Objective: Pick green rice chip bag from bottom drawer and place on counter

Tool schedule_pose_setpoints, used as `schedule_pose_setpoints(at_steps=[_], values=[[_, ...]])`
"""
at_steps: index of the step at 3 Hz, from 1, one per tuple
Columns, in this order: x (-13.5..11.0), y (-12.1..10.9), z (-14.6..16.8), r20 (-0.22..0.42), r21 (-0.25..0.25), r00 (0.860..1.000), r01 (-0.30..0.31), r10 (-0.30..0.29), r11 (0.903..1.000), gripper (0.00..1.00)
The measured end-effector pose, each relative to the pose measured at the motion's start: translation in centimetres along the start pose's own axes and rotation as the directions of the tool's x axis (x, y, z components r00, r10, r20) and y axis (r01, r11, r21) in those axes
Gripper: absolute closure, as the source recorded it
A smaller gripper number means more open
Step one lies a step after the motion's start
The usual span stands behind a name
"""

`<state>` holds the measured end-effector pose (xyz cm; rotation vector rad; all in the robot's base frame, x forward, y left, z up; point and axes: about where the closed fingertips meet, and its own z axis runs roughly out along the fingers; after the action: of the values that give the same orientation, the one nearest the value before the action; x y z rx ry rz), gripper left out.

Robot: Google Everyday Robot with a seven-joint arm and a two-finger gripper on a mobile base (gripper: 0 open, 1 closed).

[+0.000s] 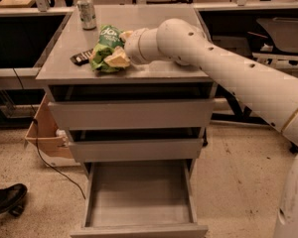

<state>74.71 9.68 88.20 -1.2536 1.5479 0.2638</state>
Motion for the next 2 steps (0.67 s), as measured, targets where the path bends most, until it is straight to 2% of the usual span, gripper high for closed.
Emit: schedule_pose_setpoints(at_steps=[1,2], values=[[-0.22,0.04,-0.07,0.012,-0.006,1.000,0.005,-0.005,1.0000,0.00],[-0.57,0.00,-0.44,0.031,-0.010,1.000,0.008,-0.007,0.9999,0.00]])
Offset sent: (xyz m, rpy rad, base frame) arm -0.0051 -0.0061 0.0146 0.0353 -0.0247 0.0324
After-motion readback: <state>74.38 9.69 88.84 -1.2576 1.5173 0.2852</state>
